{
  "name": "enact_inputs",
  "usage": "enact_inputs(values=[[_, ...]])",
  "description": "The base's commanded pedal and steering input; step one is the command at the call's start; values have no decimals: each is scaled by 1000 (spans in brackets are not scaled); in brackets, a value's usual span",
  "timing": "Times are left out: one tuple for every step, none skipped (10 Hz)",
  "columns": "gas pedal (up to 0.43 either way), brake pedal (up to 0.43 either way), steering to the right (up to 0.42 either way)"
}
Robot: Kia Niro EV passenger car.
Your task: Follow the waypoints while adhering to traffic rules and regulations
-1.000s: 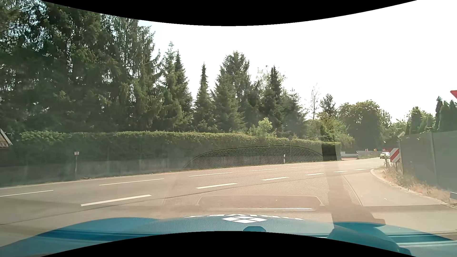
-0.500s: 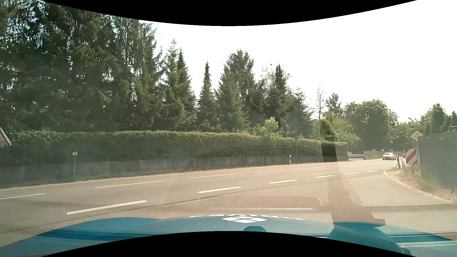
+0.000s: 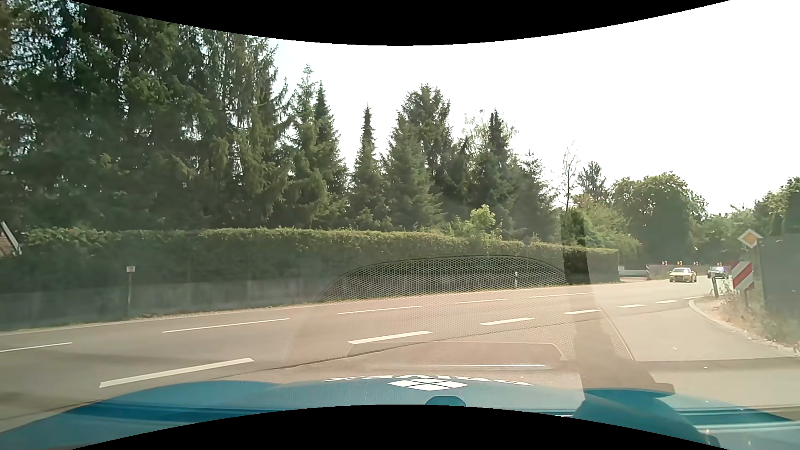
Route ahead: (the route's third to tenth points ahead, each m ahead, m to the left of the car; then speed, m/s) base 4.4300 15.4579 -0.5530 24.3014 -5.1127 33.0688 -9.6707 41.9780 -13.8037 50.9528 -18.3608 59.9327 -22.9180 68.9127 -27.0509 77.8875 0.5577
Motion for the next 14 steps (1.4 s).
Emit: enact_inputs(values=[[0,146,-211],[0,140,-222],[0,134,-231],[0,128,-237],[0,110,-245],[0,110,-250],[0,98,-254],[0,61,-255],[0,0,-256],[0,0,-257],[0,0,-258],[0,0,-261],[0,0,-265],[0,0,-270]])
